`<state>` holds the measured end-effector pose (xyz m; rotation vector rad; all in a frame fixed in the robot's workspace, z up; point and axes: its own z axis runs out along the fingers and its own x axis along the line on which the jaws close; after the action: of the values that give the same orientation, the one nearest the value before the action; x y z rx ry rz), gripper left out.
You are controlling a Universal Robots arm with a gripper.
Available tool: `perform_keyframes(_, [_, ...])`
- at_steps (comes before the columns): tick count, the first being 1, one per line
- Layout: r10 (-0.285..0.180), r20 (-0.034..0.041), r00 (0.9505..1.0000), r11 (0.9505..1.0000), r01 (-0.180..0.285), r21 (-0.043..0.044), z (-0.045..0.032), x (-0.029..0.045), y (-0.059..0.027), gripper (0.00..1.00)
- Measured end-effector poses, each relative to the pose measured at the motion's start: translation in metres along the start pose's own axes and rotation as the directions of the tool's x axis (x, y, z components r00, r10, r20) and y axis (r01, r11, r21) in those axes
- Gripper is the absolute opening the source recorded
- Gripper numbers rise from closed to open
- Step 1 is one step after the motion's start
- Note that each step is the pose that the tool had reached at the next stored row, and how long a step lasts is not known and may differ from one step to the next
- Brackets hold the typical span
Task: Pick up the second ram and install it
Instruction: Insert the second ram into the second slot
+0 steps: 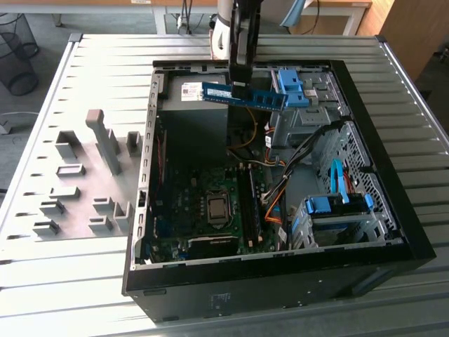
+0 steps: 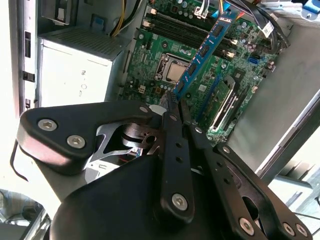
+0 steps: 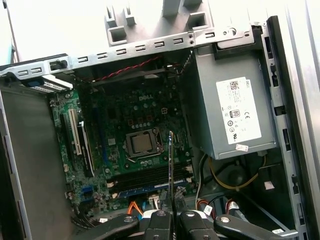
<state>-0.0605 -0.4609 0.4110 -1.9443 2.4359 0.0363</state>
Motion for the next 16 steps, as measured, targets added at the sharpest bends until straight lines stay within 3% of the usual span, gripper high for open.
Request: perform_keyframes(16, [0.103,0.0004,0.9947,0.9947,-0.103,0.0035,0.0005,0.0,0.0,0.13])
